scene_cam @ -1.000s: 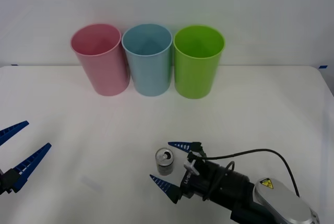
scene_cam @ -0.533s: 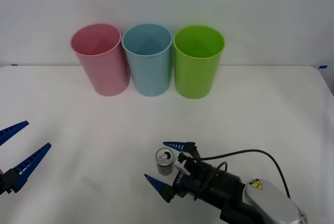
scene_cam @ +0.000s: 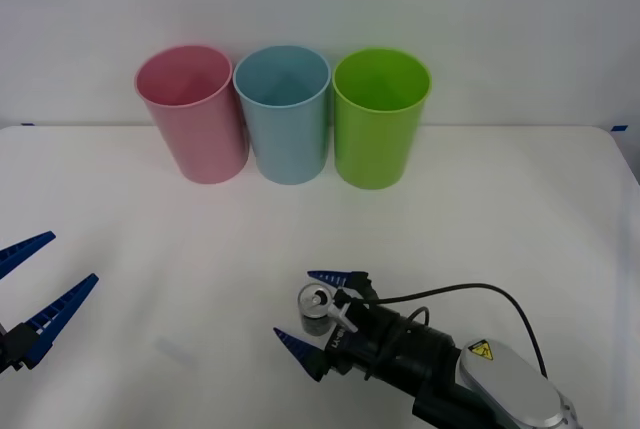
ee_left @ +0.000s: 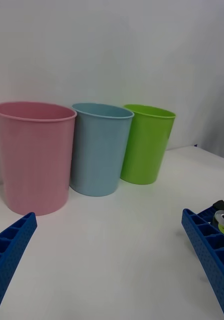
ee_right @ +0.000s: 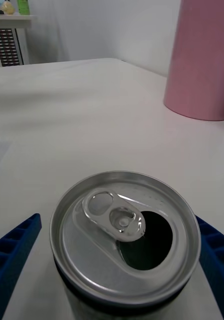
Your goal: Grasp the object on the table and drop it into the matching bin: aluminum can to the light blue bin, PET bottle to the pink bin.
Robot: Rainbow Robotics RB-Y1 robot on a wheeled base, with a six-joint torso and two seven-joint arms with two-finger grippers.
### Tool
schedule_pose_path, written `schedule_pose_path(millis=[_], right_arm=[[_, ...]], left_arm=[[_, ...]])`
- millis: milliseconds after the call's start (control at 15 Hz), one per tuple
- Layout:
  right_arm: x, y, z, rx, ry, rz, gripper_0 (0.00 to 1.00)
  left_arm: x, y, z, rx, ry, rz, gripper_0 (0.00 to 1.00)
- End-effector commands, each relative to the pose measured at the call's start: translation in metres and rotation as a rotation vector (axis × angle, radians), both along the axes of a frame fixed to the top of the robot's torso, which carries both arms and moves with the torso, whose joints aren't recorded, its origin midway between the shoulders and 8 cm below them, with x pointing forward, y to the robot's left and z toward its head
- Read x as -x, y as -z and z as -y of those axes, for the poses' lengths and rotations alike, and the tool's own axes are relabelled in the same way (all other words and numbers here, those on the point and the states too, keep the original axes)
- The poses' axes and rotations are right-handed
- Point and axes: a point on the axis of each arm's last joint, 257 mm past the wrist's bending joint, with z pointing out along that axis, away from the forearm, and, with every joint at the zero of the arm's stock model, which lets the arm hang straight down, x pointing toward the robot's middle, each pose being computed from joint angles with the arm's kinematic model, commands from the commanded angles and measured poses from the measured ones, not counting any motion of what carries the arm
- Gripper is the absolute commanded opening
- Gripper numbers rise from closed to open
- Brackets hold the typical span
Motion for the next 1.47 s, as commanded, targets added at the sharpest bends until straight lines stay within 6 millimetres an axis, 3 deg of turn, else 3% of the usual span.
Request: schedule_pose_path(millis=[67,467,733,933,1467], right_arm=[[-0.001,0.0,0.0,0.0,0.003,0.001,0.0],[-0.004,-0.003,0.003,-0.006,0.009,0.001,0.0],[-0.006,-0.017,0.012,-0.034,0.02,0.014,0.0],[-0.003,-0.039,0.026,-0.068,0.035,0.031,0.0],[-0.005,-0.131,0.053,-0.262,0.087,0.046,0.0]], left_arm=[[0.0,0.0,0.0,0.0,0.0,0.0,1.0],[0.0,0.0,0.0,0.0,0.0,0.0,1.0],[0.0,0.0,0.0,0.0,0.0,0.0,1.0],[0.0,0.0,0.0,0.0,0.0,0.0,1.0],[0.0,0.0,0.0,0.0,0.0,0.0,1.0]])
